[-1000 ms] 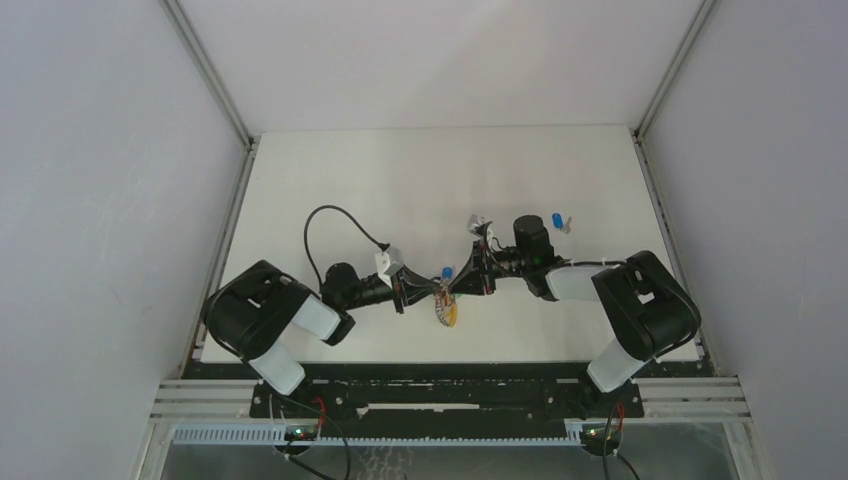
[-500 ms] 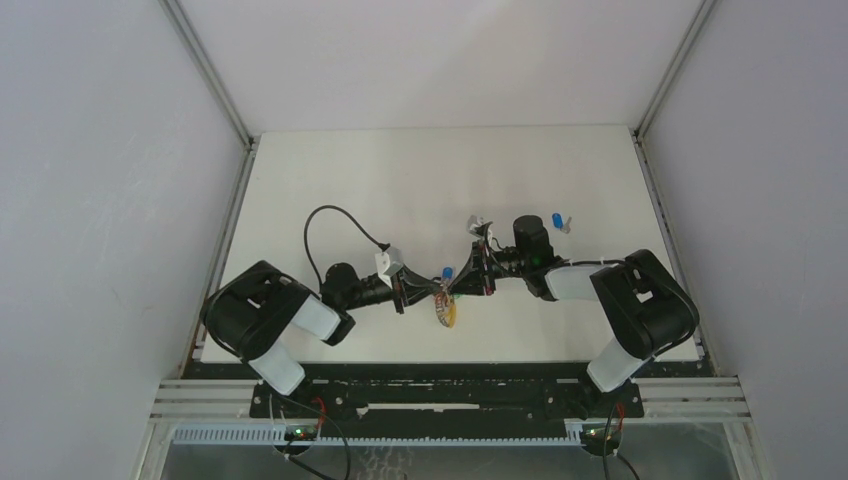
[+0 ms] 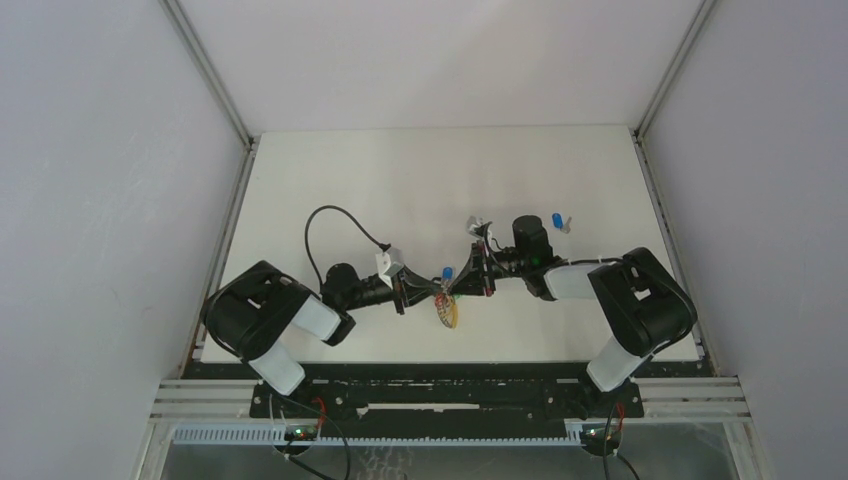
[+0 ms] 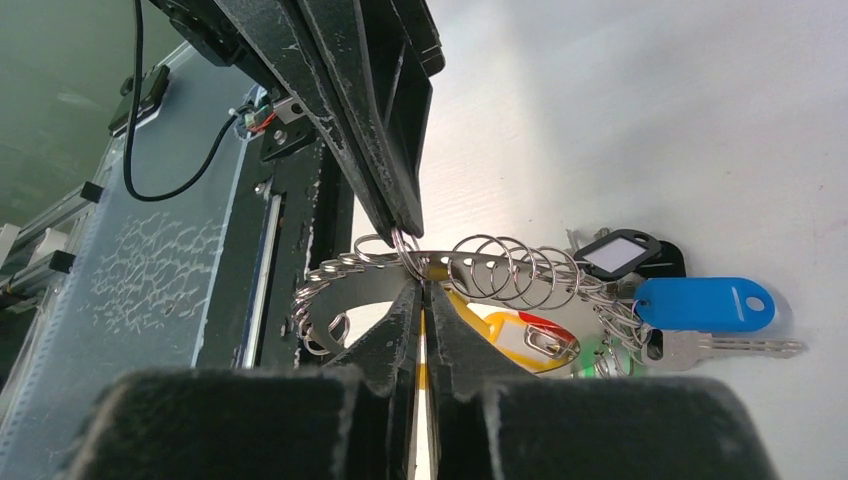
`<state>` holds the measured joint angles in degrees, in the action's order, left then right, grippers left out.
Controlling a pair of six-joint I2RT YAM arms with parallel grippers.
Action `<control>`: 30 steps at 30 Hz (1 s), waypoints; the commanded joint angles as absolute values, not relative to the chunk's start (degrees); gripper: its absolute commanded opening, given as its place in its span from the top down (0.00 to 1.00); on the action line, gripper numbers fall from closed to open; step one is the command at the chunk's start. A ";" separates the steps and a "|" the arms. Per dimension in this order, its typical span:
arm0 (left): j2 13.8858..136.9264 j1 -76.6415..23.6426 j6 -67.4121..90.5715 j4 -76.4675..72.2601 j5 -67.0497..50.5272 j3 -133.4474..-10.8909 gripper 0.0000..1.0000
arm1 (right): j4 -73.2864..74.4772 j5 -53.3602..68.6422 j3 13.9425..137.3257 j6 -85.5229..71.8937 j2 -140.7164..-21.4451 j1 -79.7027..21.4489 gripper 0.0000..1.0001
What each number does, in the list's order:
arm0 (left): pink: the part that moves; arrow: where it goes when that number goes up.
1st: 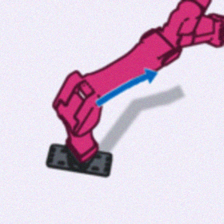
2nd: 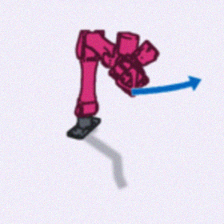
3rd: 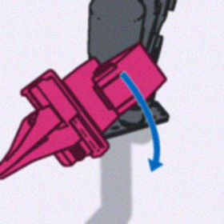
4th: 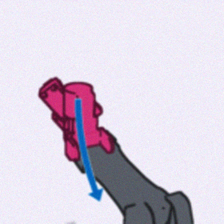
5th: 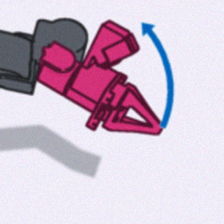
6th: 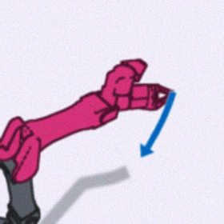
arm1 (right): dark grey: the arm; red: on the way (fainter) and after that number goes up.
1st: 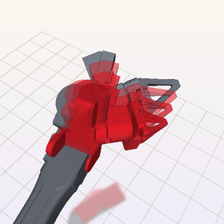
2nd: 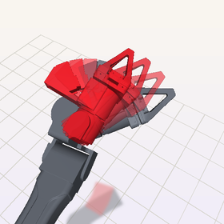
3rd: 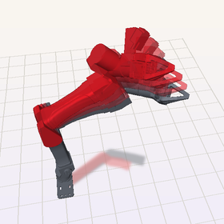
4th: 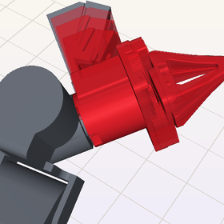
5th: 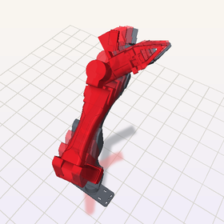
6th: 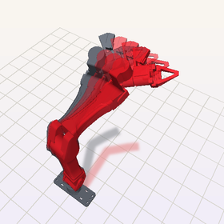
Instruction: Put the keys on the keyring
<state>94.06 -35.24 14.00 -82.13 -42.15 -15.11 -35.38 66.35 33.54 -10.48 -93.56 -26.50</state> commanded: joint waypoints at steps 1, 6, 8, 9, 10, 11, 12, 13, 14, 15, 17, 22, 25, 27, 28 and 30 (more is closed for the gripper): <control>91.86 -35.90 14.36 -84.90 -41.75 -17.93 1.00 | -37.20 68.68 35.90 -11.31 -95.05 -27.44 1.00; 91.98 -36.21 14.16 -84.88 -41.36 -17.88 1.00 | -35.83 69.51 37.17 -11.29 -96.77 -28.36 1.00; 91.86 -36.21 14.00 -84.99 -41.16 -17.82 1.00 | -35.51 69.49 37.19 -11.42 -97.16 -28.23 1.00; 91.79 -36.21 13.85 -84.99 -41.14 -17.70 1.00 | -35.54 69.53 37.18 -11.57 -97.39 -28.15 1.00; 91.70 -36.21 13.78 -85.00 -41.01 -17.60 1.00 | -35.51 69.64 37.30 -11.78 -97.71 -28.11 1.00; 91.72 -36.21 13.75 -84.99 -40.90 -17.58 1.00 | -35.55 69.58 37.42 -12.11 -97.94 -28.02 1.00; 91.72 -36.21 13.72 -84.99 -40.87 -17.55 1.00 | -35.66 69.62 37.53 -12.27 -98.13 -27.94 1.00; 91.75 -36.21 13.76 -84.99 -40.87 -17.57 1.00 | -35.68 69.58 37.59 -12.42 -98.25 -27.98 1.00; 91.85 -36.21 13.79 -85.03 -40.94 -17.56 1.00 | -35.68 69.56 37.69 -12.48 -98.26 -28.05 1.00; 91.90 -36.21 13.80 -85.00 -40.95 -17.58 1.00 | -35.64 69.58 37.70 -12.39 -98.07 -28.15 1.00; 91.98 -36.21 13.79 -85.01 -40.96 -17.59 1.00 | -34.22 69.29 37.69 -10.88 -97.14 -28.28 0.93; 92.06 -36.21 13.87 -84.99 -41.04 -17.59 1.00 | -27.09 66.15 36.92 -3.12 -91.43 -28.18 0.84; 92.02 -36.21 13.84 -84.99 -41.13 -17.58 1.00 | -28.51 64.51 35.48 -2.15 -89.30 -28.22 0.82; 92.02 -36.29 13.99 -84.99 -41.28 -17.65 1.00 | -30.46 63.76 34.81 -2.71 -88.73 -28.30 0.82; 91.98 -36.30 14.03 -84.95 -41.31 -17.71 1.00 | -31.22 63.42 34.70 -2.81 -88.50 -28.38 0.82; 91.91 -36.30 14.06 -84.99 -41.31 -17.75 1.00 | -31.73 62.50 34.71 -2.66 -88.49 -28.73 0.81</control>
<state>94.04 -35.90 13.98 -82.00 -41.52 -15.11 -29.04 64.45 35.29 -4.69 -89.76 -27.90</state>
